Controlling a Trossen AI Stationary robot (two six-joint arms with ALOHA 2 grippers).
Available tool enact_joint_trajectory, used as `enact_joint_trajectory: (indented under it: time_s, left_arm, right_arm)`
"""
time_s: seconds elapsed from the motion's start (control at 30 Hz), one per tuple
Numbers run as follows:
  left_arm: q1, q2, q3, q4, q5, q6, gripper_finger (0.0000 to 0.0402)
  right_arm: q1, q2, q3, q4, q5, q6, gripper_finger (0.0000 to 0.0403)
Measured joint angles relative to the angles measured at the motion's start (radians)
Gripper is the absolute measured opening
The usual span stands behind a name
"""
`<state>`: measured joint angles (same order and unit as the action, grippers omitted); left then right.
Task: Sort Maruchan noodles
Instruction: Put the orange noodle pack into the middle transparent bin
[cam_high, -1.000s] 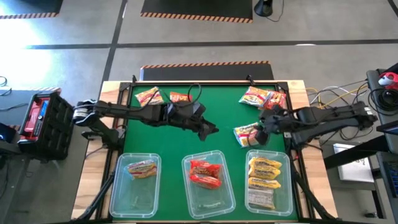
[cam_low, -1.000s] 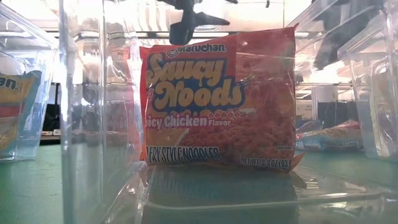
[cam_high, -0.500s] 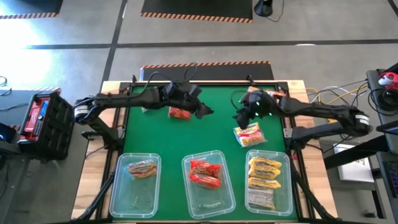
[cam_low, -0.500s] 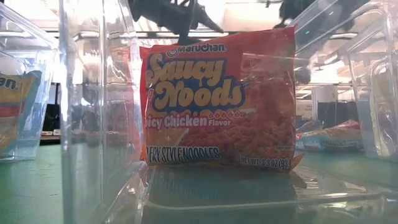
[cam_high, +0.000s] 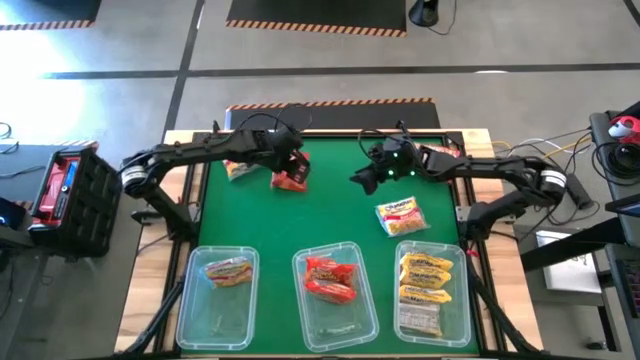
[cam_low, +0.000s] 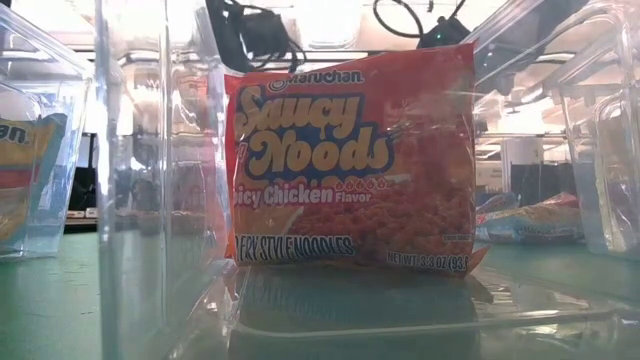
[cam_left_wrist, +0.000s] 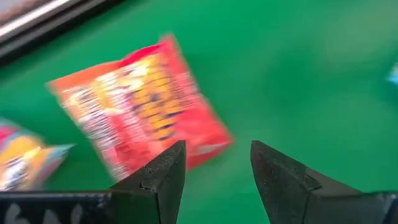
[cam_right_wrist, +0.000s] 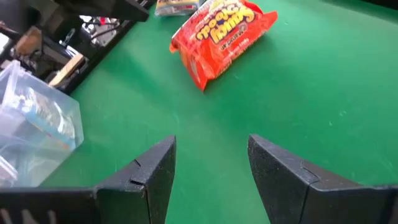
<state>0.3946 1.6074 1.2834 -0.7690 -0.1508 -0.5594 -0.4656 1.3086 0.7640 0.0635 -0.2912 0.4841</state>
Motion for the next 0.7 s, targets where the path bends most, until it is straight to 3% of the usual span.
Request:
enact_joint_trajectory:
  time_s: [0.2, 0.37, 0.5, 0.7]
  left_arm:
    - [0.0, 0.015, -0.111, 0.035, -0.052, -0.048, 0.0163]
    - [0.005, 0.015, -0.228, 0.117, -0.121, -0.189, 0.0163]
    - [0.01, 0.015, -0.283, 0.192, -0.179, -0.308, 0.0163]
    - [0.012, 0.025, -0.311, 0.307, -0.273, -0.368, 0.0163]
  right_arm:
    - [0.0, 0.045, 0.007, 0.003, 0.003, 0.002, 0.0187]
    - [0.0, 0.058, 0.007, 0.003, 0.003, -0.005, 0.0187]
    - [0.0, 0.061, 0.008, 0.0, 0.003, -0.076, 0.0187]
    - [0.0, 0.061, 0.008, -0.009, 0.003, -0.164, 0.0187]
